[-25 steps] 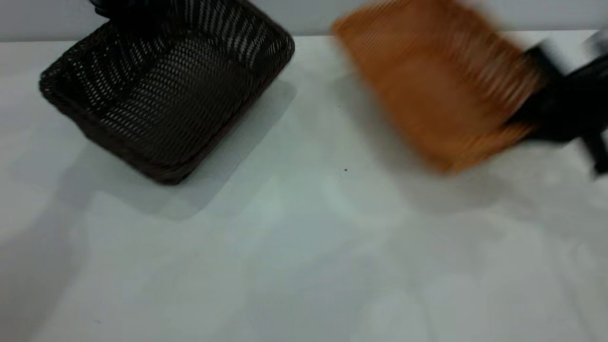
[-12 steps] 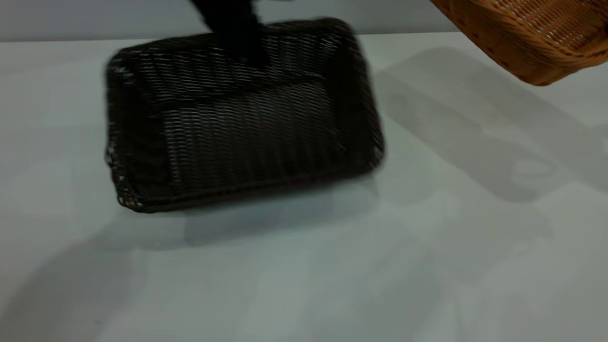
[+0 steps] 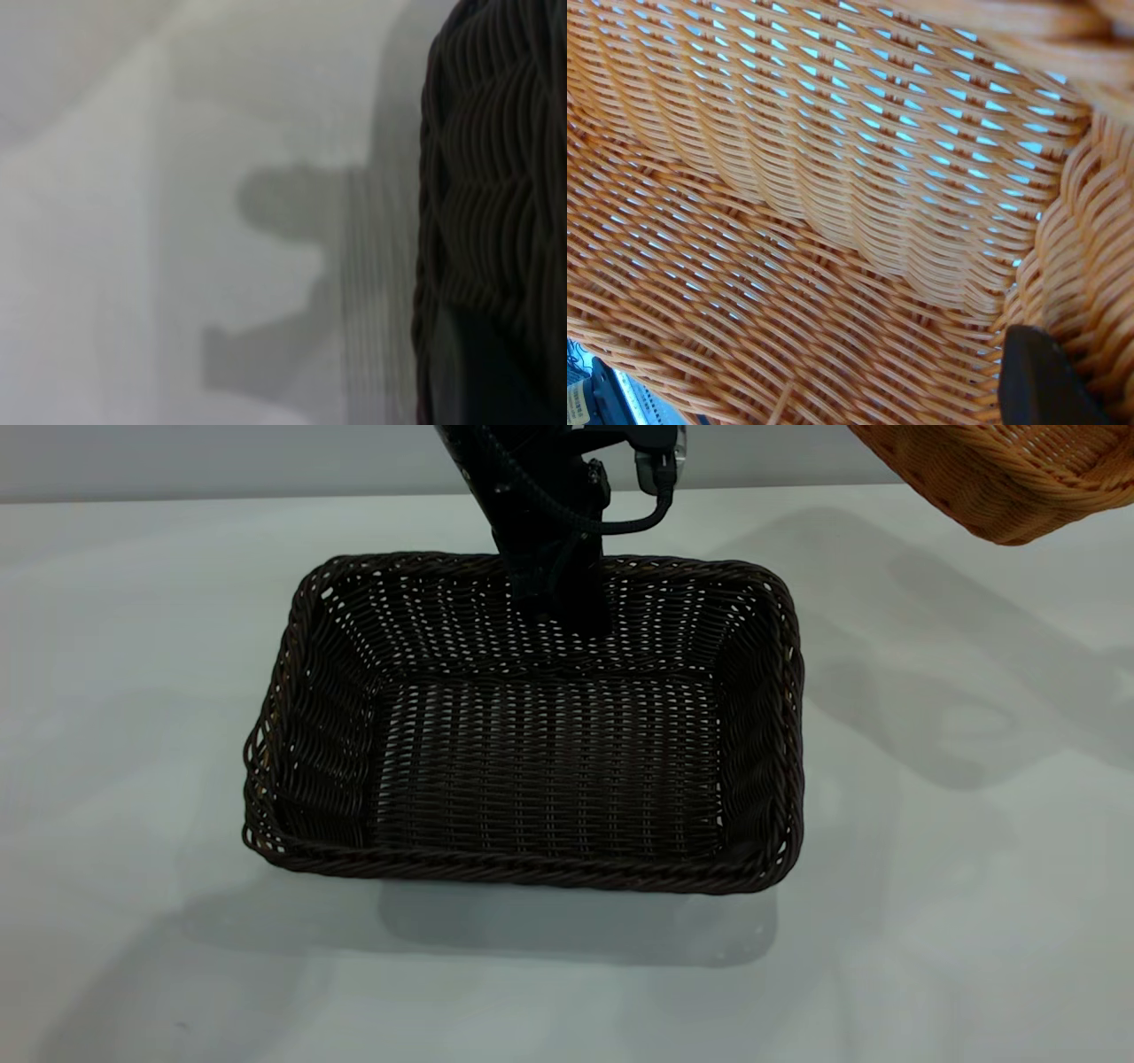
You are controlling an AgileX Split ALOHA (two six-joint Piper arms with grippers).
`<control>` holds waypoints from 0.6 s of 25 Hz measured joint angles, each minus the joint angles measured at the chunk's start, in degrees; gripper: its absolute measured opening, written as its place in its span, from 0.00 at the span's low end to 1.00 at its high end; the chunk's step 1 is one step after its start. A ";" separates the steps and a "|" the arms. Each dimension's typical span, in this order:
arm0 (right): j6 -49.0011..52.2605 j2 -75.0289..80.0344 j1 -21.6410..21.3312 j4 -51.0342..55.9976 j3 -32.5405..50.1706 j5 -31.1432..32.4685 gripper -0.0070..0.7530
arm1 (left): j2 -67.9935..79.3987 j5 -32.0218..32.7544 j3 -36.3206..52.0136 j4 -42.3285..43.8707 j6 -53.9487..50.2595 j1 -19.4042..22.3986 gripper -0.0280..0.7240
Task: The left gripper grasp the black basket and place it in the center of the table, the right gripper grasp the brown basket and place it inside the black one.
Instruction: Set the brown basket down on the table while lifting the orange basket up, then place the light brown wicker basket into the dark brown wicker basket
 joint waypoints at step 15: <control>1.10 0.00 0.21 -2.95 0.00 2.41 0.09 | -9.04 5.80 0.00 3.65 -18.38 7.68 0.75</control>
